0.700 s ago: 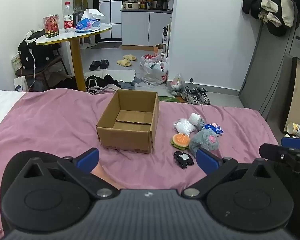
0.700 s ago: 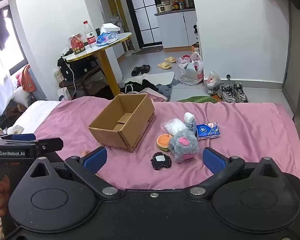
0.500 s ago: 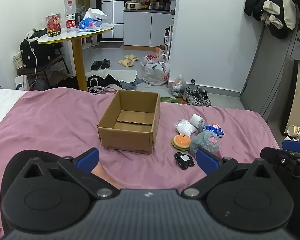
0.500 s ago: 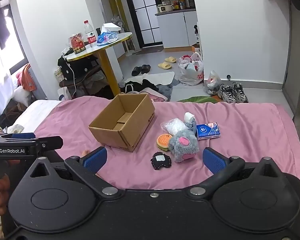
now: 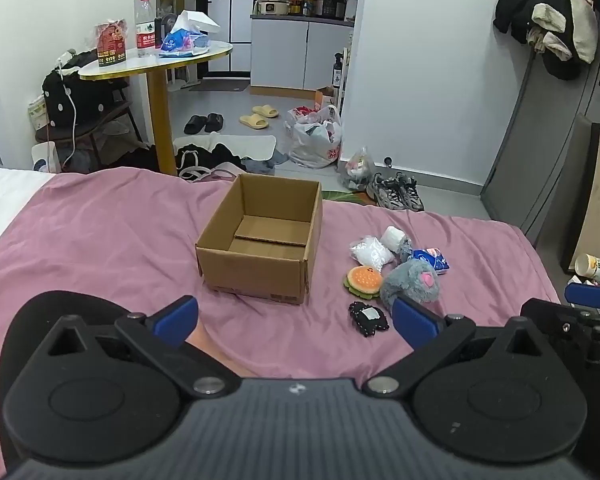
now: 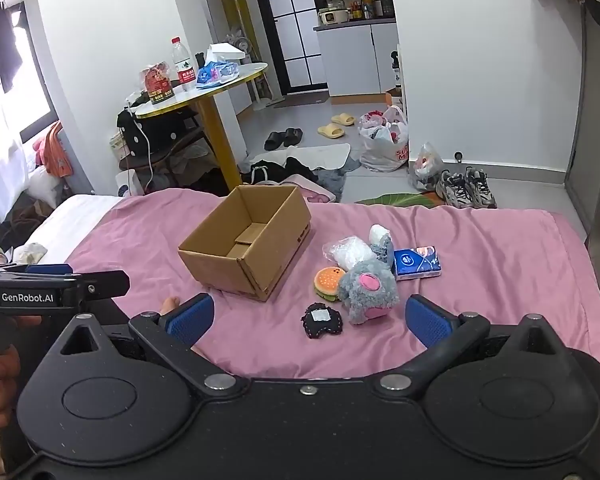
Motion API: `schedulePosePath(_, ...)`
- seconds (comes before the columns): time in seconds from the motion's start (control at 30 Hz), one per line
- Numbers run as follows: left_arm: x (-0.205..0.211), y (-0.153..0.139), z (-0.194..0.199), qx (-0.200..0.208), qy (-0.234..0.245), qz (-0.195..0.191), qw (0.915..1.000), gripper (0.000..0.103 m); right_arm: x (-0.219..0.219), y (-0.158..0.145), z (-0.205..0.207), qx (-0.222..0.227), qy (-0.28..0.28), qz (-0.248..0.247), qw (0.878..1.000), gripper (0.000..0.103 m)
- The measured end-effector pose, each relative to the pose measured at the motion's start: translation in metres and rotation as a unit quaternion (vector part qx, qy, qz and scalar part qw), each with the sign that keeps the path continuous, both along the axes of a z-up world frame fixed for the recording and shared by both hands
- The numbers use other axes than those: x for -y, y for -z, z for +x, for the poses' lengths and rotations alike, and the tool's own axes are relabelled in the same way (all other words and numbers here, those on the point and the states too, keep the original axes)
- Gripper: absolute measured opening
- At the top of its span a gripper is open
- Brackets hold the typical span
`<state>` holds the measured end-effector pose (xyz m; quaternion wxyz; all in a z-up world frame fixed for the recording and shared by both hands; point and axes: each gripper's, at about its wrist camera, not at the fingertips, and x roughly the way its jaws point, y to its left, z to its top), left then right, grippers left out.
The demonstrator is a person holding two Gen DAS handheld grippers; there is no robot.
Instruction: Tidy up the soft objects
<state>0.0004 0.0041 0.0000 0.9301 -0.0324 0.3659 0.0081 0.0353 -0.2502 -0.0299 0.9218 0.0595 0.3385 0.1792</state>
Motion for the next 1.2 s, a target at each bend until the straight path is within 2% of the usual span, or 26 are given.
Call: schedulePosePath(1.2, -0.0055, 0.0048, -0.0033, -0.003, 0.0, 0.002, 1.0, 0.103, -0.0026, 0.0027, 0.0025, 0.0, 0.0, -0.017, 1.0, 0.103)
